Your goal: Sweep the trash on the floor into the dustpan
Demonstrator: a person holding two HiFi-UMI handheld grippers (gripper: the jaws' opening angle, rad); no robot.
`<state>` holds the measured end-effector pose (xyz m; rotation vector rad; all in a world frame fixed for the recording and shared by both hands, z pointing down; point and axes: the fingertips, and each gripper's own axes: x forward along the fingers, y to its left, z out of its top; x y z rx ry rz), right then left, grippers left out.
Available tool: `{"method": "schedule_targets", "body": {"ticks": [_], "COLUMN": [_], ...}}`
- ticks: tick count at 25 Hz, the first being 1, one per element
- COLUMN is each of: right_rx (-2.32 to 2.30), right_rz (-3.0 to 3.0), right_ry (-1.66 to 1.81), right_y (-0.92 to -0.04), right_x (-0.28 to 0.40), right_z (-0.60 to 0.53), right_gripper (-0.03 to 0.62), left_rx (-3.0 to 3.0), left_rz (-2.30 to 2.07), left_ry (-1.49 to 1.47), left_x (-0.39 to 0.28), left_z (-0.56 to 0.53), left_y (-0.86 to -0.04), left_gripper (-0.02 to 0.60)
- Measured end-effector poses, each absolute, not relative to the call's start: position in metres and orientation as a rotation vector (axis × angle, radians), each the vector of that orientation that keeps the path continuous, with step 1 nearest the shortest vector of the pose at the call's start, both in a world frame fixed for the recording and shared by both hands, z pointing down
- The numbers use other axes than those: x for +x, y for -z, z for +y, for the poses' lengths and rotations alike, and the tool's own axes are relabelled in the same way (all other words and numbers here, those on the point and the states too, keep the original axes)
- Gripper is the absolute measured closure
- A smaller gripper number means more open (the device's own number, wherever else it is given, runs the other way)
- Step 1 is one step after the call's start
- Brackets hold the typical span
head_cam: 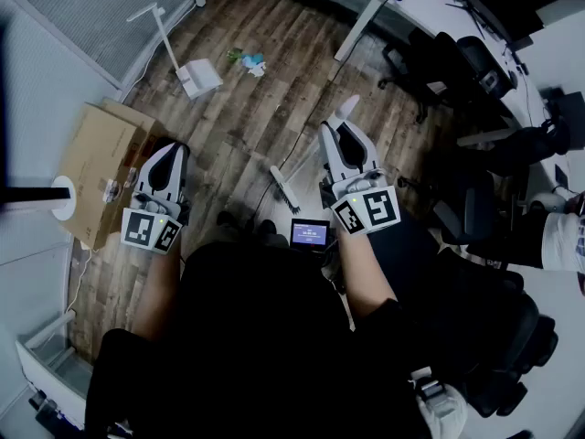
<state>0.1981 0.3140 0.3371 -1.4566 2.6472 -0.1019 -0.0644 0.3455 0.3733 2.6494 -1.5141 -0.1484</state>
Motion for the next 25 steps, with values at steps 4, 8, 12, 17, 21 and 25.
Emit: {"method": "schedule_targets", "body": {"ticks": [4,8,12,17,21,25], "right_rx": [-1.474,-1.492,-1.476,-1.473,-1.455,-1.43], "right_rz": [2.668,2.687,2.714,2.727,2.716,2.705], "right_ry": [0.128,0.154,0.146,0.155,0.147,0.117], "right_y": [-0.349,-0.362,-0.369,-0.374,-0.369,-0.36], "right_x": [0.204,0.211,0.21,0.208,0.215,0.223], "right_z": [0.321,0.336,0.347,0.351,0.353,0.351], "right_gripper": [0.5,0.502,0.502,0.502,0.501,0.5], "left_rx": [2.661,2.654,2.647,2.635,2.638,2.647], "left_rz": [-1.505,-1.506,-1.546,-1.554,-1.546,-1.548], "left_ry": [0.112,0.096,0.101,0.09,0.081,0.067], "left_x": [-0.054,-0.051,-0.054,-0.054,-0.047,-0.038], "left_z": [0.352,0.356,0.36,0.364,0.368,0.37], "left_y": [-0.383,-0.387,-0.381,-0.381,-0.382,-0.38], "left_gripper": [0.594,0.594,0.594,0.594,0.592,0.592]}}
